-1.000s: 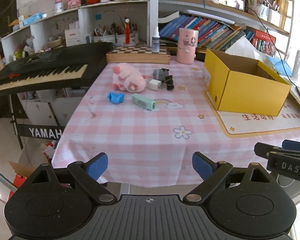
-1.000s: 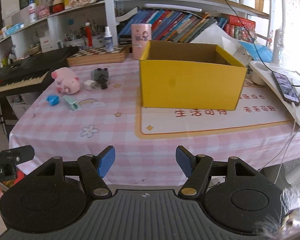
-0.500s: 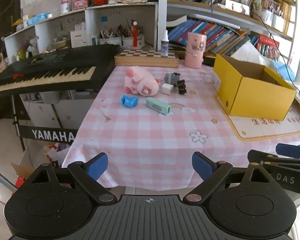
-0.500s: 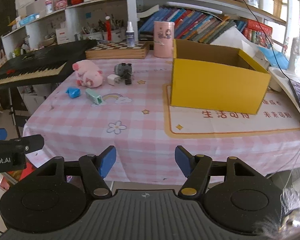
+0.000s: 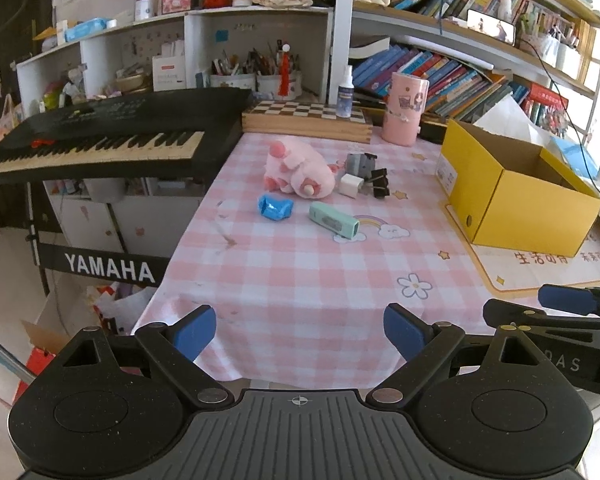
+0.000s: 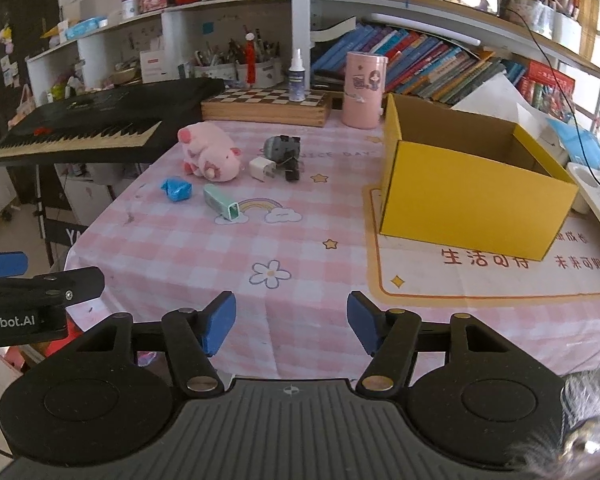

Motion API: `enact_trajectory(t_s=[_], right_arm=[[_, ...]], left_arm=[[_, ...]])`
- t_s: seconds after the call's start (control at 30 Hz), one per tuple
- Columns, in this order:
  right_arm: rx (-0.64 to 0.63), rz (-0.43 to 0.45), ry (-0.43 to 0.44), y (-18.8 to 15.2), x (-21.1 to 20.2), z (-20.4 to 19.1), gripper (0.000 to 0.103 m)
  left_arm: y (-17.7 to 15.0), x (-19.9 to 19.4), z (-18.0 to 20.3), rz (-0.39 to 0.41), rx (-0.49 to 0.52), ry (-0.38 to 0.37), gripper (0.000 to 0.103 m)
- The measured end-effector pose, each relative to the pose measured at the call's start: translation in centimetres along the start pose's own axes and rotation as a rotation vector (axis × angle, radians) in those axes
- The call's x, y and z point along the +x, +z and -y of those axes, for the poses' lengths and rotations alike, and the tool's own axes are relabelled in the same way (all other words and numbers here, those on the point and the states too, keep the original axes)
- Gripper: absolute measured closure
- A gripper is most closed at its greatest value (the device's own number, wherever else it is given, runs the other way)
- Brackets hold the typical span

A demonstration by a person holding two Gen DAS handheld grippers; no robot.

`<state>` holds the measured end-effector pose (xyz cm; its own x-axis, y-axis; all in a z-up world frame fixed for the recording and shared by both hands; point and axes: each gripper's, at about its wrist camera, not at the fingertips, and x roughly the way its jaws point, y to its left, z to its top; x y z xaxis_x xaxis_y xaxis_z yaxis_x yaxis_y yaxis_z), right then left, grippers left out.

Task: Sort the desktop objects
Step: 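Grasp the mint-green stapler with the right tool while the left tool grasps the blue eraser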

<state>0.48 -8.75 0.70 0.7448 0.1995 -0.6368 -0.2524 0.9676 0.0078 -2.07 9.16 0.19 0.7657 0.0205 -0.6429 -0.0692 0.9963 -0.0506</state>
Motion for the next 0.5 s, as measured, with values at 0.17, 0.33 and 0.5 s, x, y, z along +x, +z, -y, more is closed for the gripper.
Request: enact_trajectory(t_s=[0.17, 0.33, 0.5], right_arm=[[-0.034, -0.005, 0.023, 0.5, 1.3, -0.2, 0.048], [-0.046, -0.022, 0.055, 1.8, 3.6, 0.2, 0.050], [-0.070, -0.043, 0.098, 3.4, 6.3, 0.4, 0.054]], left_arm=[[0.5, 1.1, 0.2, -0.006, -0.010, -0.003, 0.010], [1.5, 3.0, 0.2, -0.024, -0.013, 0.004, 0.013], [2.9, 5.4, 0.0, -0.043, -0.024, 0.017, 0.015]])
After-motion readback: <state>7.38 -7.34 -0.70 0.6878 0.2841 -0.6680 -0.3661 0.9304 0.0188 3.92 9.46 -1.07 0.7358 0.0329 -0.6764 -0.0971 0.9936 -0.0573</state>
